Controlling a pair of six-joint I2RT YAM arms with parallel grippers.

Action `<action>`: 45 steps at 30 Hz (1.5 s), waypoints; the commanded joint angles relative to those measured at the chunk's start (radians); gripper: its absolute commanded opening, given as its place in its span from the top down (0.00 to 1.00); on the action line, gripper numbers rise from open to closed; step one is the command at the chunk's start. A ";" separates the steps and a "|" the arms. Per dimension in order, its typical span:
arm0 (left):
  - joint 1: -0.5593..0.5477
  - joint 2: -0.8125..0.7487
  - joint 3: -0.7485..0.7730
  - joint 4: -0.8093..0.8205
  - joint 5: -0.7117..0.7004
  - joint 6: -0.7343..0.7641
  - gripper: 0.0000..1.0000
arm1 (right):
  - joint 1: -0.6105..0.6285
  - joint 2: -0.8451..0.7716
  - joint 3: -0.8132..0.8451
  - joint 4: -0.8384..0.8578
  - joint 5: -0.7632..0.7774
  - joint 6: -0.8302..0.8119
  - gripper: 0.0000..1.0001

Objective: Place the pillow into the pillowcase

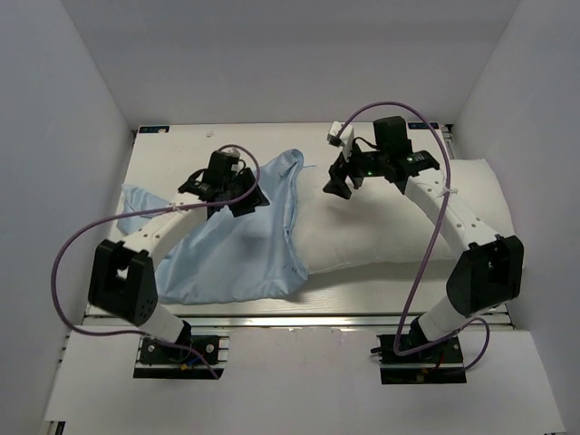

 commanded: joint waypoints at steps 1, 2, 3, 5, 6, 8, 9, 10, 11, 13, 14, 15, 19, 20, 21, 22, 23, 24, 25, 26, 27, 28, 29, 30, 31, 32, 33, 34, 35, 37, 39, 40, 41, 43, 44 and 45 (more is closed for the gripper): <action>-0.030 0.073 0.107 0.049 -0.016 0.050 0.41 | -0.003 -0.067 -0.035 0.032 -0.039 -0.025 0.22; -0.038 0.120 0.126 0.049 -0.016 0.053 0.41 | -0.003 -0.070 -0.044 0.035 -0.034 -0.016 0.21; -0.047 0.143 0.144 0.049 -0.015 0.056 0.41 | -0.005 -0.074 -0.045 0.040 -0.031 -0.011 0.21; -0.067 0.185 0.187 0.049 -0.010 0.062 0.41 | -0.006 -0.075 -0.050 0.043 -0.029 -0.003 0.21; -0.073 0.218 0.200 0.047 -0.010 0.062 0.41 | -0.008 -0.074 -0.050 0.043 -0.028 0.000 0.21; -0.087 0.243 0.227 0.049 -0.004 0.063 0.41 | -0.012 -0.072 -0.052 0.044 -0.026 0.003 0.21; -0.091 0.260 0.235 0.047 -0.006 0.063 0.41 | -0.014 -0.072 -0.052 0.044 -0.026 0.004 0.21; -0.097 0.268 0.241 0.046 -0.012 0.062 0.41 | -0.018 -0.074 -0.055 0.044 -0.028 0.006 0.21; -0.099 0.275 0.255 0.041 -0.012 0.063 0.41 | -0.020 -0.074 -0.055 0.046 -0.034 0.006 0.21; -0.099 0.289 0.263 0.038 -0.012 0.065 0.41 | -0.023 -0.075 -0.059 0.048 -0.037 0.009 0.21; -0.099 0.294 0.267 0.037 -0.012 0.066 0.41 | -0.023 -0.074 -0.061 0.048 -0.040 0.011 0.21; -0.100 0.295 0.267 0.038 -0.010 0.066 0.41 | -0.025 -0.074 -0.061 0.048 -0.038 0.012 0.21; -0.102 0.315 0.266 0.037 -0.004 0.071 0.43 | -0.026 -0.075 -0.067 0.054 -0.040 0.017 0.21; -0.104 0.318 0.264 0.038 0.001 0.070 0.43 | -0.026 -0.075 -0.067 0.057 -0.038 0.018 0.21; -0.107 0.323 0.261 0.040 0.002 0.070 0.44 | -0.026 -0.074 -0.067 0.057 -0.040 0.018 0.21; -0.110 0.326 0.260 0.044 0.005 0.071 0.45 | -0.026 -0.072 -0.065 0.058 -0.038 0.018 0.21; -0.111 0.334 0.258 0.049 0.010 0.070 0.45 | -0.026 -0.072 -0.064 0.057 -0.035 0.018 0.21; -0.116 0.337 0.255 0.052 0.014 0.068 0.45 | -0.026 -0.069 -0.065 0.055 -0.032 0.018 0.21; -0.119 0.340 0.257 0.054 0.016 0.068 0.46 | -0.028 -0.066 -0.065 0.054 -0.031 0.018 0.21; -0.122 0.349 0.257 0.060 0.020 0.068 0.46 | -0.028 -0.064 -0.065 0.055 -0.026 0.017 0.21; -0.127 0.352 0.255 0.063 0.025 0.066 0.46 | -0.028 -0.063 -0.065 0.054 -0.025 0.017 0.21; -0.128 0.355 0.257 0.064 0.025 0.065 0.46 | -0.028 -0.061 -0.067 0.054 -0.023 0.015 0.21; -0.130 0.363 0.258 0.064 0.027 0.065 0.47 | -0.028 -0.057 -0.067 0.055 -0.017 0.014 0.21; -0.131 0.367 0.260 0.064 0.028 0.066 0.49 | -0.028 -0.054 -0.068 0.058 -0.012 0.015 0.21; -0.133 0.367 0.260 0.063 0.028 0.065 0.51 | -0.028 -0.049 -0.068 0.061 -0.006 0.017 0.21; -0.133 0.367 0.258 0.061 0.027 0.065 0.55 | -0.028 -0.044 -0.067 0.063 0.012 0.018 0.19; -0.133 0.363 0.258 0.058 0.022 0.065 0.57 | -0.028 -0.032 -0.062 0.066 0.021 0.023 0.17; -0.131 0.358 0.260 0.048 0.005 0.065 0.60 | -0.028 -0.025 -0.059 0.071 0.033 0.027 0.16; -0.133 0.351 0.261 0.038 -0.008 0.065 0.65 | -0.028 -0.014 -0.056 0.072 0.059 0.032 0.13; -0.131 0.320 0.264 0.006 -0.056 0.070 0.68 | -0.029 -0.005 -0.049 0.084 0.081 0.038 0.11; -0.133 0.294 0.273 -0.015 -0.088 0.077 0.71 | -0.026 0.005 -0.049 0.106 0.110 0.047 0.11; -0.131 0.262 0.275 -0.034 -0.105 0.080 0.72 | -0.026 0.006 -0.056 0.120 0.115 0.052 0.11; -0.131 0.245 0.275 -0.043 -0.131 0.082 0.73 | -0.026 0.006 -0.059 0.156 0.132 0.060 0.11; -0.131 0.187 0.261 -0.057 -0.176 0.083 0.74 | -0.022 0.014 -0.062 0.184 0.147 0.073 0.11; -0.133 0.165 0.252 -0.058 -0.194 0.083 0.75 | -0.019 0.025 -0.055 0.198 0.165 0.073 0.11; -0.131 0.145 0.231 -0.058 -0.202 0.080 0.75 | -0.012 0.032 -0.050 0.202 0.175 0.073 0.11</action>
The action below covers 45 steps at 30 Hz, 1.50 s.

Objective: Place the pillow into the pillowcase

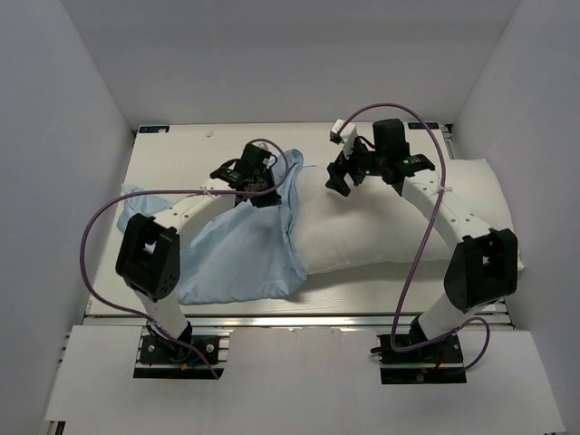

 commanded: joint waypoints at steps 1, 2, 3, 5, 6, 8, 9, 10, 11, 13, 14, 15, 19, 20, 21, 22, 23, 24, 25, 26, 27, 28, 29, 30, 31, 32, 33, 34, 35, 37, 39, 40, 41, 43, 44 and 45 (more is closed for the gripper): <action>-0.004 -0.157 -0.014 -0.017 -0.089 0.009 0.75 | 0.012 0.021 0.024 0.089 0.058 0.017 0.10; -0.006 -0.196 -0.025 -0.016 -0.102 0.005 0.75 | 0.017 0.043 0.042 0.091 0.075 0.011 0.11; -0.004 -0.214 -0.048 -0.016 -0.106 -0.001 0.75 | 0.026 0.055 0.054 0.092 0.086 0.007 0.11; -0.006 -0.260 -0.071 -0.016 -0.115 -0.009 0.75 | 0.037 0.093 0.097 0.088 0.089 -0.007 0.11; -0.004 -0.272 -0.082 -0.016 -0.120 -0.017 0.75 | 0.049 0.106 0.111 0.085 0.089 -0.010 0.11; -0.004 -0.300 -0.117 -0.007 -0.120 -0.023 0.75 | 0.060 0.147 0.145 0.077 0.094 -0.013 0.11; -0.004 -0.303 -0.129 0.001 -0.111 -0.027 0.74 | 0.068 0.159 0.183 0.071 0.095 -0.010 0.11; -0.004 -0.303 -0.140 0.016 -0.102 -0.028 0.72 | 0.069 0.170 0.203 0.060 0.100 0.000 0.11; -0.004 -0.299 -0.143 0.024 -0.090 -0.028 0.62 | 0.071 0.191 0.221 0.054 0.100 0.019 0.11; -0.004 -0.276 -0.145 0.053 -0.060 -0.026 0.49 | 0.071 0.205 0.261 0.029 0.095 0.022 0.11; -0.003 -0.265 -0.145 0.064 -0.050 -0.018 0.43 | 0.071 0.207 0.266 0.025 0.095 0.023 0.11; -0.003 -0.241 -0.142 0.084 -0.034 -0.014 0.40 | 0.071 0.205 0.264 0.025 0.097 0.022 0.11; -0.004 -0.155 -0.096 0.119 0.024 0.015 0.38 | 0.071 0.181 0.238 0.025 0.104 0.017 0.11; -0.003 -0.135 -0.082 0.119 0.027 0.018 0.38 | 0.071 0.175 0.232 0.026 0.104 0.017 0.11; -0.003 -0.095 -0.068 0.113 0.027 0.023 0.38 | 0.071 0.170 0.226 0.026 0.106 0.017 0.11; -0.004 -0.076 -0.054 0.109 0.027 0.026 0.38 | 0.071 0.159 0.215 0.029 0.106 0.017 0.11; -0.004 -0.060 -0.027 0.104 0.026 0.038 0.38 | 0.071 0.156 0.209 0.034 0.106 0.019 0.11; -0.004 -0.044 -0.016 0.098 0.024 0.045 0.39 | 0.071 0.152 0.206 0.035 0.106 0.020 0.11; -0.003 -0.015 -0.004 0.096 0.024 0.049 0.40 | 0.071 0.146 0.199 0.036 0.106 0.020 0.11; -0.004 -0.001 0.005 0.095 0.020 0.058 0.41 | 0.069 0.143 0.195 0.037 0.108 0.020 0.11; -0.004 0.010 0.016 0.095 0.018 0.061 0.43 | 0.071 0.142 0.194 0.037 0.108 0.019 0.11; -0.003 0.017 0.022 0.096 0.019 0.064 0.44 | 0.069 0.139 0.192 0.036 0.109 0.016 0.11; -0.004 0.036 0.027 0.096 0.015 0.069 0.46 | 0.071 0.141 0.192 0.034 0.109 0.014 0.10; -0.004 0.045 0.038 0.093 0.013 0.071 0.49 | 0.071 0.141 0.192 0.035 0.111 0.013 0.11; -0.004 0.053 0.044 0.092 0.012 0.071 0.58 | 0.069 0.145 0.192 0.036 0.115 0.010 0.11; -0.004 0.063 0.048 0.089 0.012 0.072 0.64 | 0.069 0.149 0.194 0.037 0.121 0.008 0.11; -0.003 0.063 0.050 0.087 0.012 0.071 0.70 | 0.071 0.152 0.198 0.037 0.129 0.007 0.11; -0.004 0.062 0.047 0.089 0.013 0.071 0.79 | 0.071 0.165 0.203 0.036 0.134 0.001 0.10; -0.004 0.047 0.042 0.089 0.013 0.069 0.83 | 0.071 0.175 0.217 0.034 0.143 -0.004 0.11; -0.004 0.025 0.019 0.095 0.006 0.068 0.89 | 0.071 0.222 0.252 0.013 0.161 -0.009 0.11; -0.004 -0.016 0.004 0.087 -0.013 0.071 0.98 | 0.071 0.263 0.340 -0.021 0.164 -0.026 0.11; -0.004 -0.033 -0.008 0.081 -0.025 0.074 1.00 | 0.071 0.303 0.373 -0.064 0.158 -0.035 0.11; -0.004 -0.050 -0.014 0.073 -0.054 0.074 1.00 | 0.069 0.320 0.401 -0.085 0.149 -0.047 0.11; -0.001 -0.116 -0.028 0.055 -0.092 0.074 1.00 | 0.071 0.354 0.459 -0.139 0.102 -0.094 0.11; 0.000 -0.139 -0.045 0.053 -0.103 0.069 1.00 | 0.071 0.362 0.470 -0.152 0.083 -0.110 0.11; 0.002 -0.162 -0.054 0.055 -0.111 0.066 1.00 | 0.071 0.368 0.479 -0.161 0.054 -0.125 0.11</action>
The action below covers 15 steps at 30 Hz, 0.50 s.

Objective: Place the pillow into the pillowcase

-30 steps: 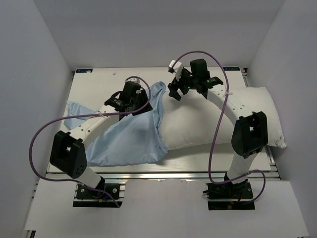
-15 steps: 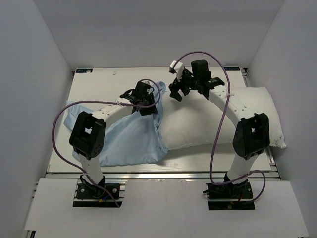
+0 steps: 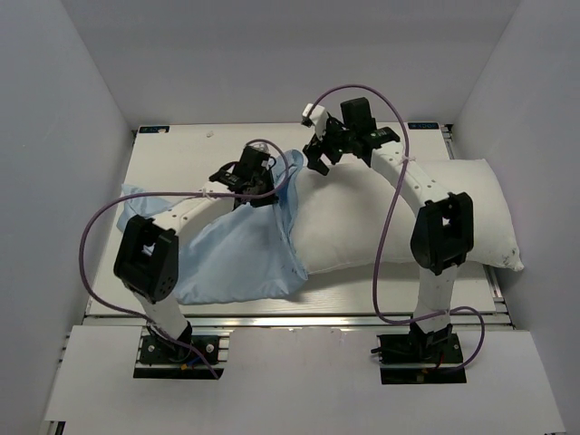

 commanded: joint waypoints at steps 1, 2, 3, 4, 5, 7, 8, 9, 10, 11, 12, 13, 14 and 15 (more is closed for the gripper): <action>0.002 -0.179 -0.030 -0.004 -0.076 -0.001 1.00 | -0.003 0.028 0.077 -0.095 -0.078 -0.071 0.11; 0.002 -0.201 -0.057 0.005 -0.074 -0.008 1.00 | -0.001 0.038 0.084 -0.120 -0.080 -0.075 0.11; 0.004 -0.216 -0.071 0.028 -0.073 -0.012 1.00 | -0.001 0.048 0.095 -0.135 -0.079 -0.081 0.11; 0.004 -0.236 -0.082 0.034 -0.067 -0.015 1.00 | -0.001 0.067 0.110 -0.152 -0.071 -0.095 0.11; 0.004 -0.241 -0.090 0.038 -0.053 -0.023 1.00 | -0.001 0.074 0.112 -0.181 -0.063 -0.101 0.11; 0.004 -0.250 -0.107 0.047 -0.039 -0.035 1.00 | -0.001 0.082 0.111 -0.212 -0.060 -0.127 0.11; 0.004 -0.255 -0.113 0.056 -0.028 -0.038 1.00 | -0.001 0.084 0.109 -0.230 -0.063 -0.137 0.11; 0.005 -0.261 -0.125 0.068 -0.025 -0.043 1.00 | -0.001 0.084 0.103 -0.258 -0.068 -0.144 0.11; 0.004 -0.264 -0.127 0.073 -0.025 -0.046 1.00 | 0.002 0.084 0.097 -0.265 -0.068 -0.149 0.10; 0.004 -0.273 -0.127 0.076 -0.024 -0.046 1.00 | 0.004 0.088 0.082 -0.273 -0.057 -0.154 0.11; 0.005 -0.276 -0.125 0.077 -0.022 -0.049 1.00 | 0.013 0.105 0.077 -0.284 -0.021 -0.149 0.11; 0.005 -0.279 -0.124 0.077 -0.021 -0.049 1.00 | 0.014 0.114 0.075 -0.287 -0.005 -0.149 0.11; 0.004 -0.282 -0.122 0.076 -0.019 -0.046 1.00 | 0.016 0.127 0.074 -0.290 0.003 -0.135 0.12; 0.004 -0.285 -0.120 0.067 -0.018 -0.044 1.00 | 0.014 0.142 0.069 -0.289 0.004 -0.129 0.19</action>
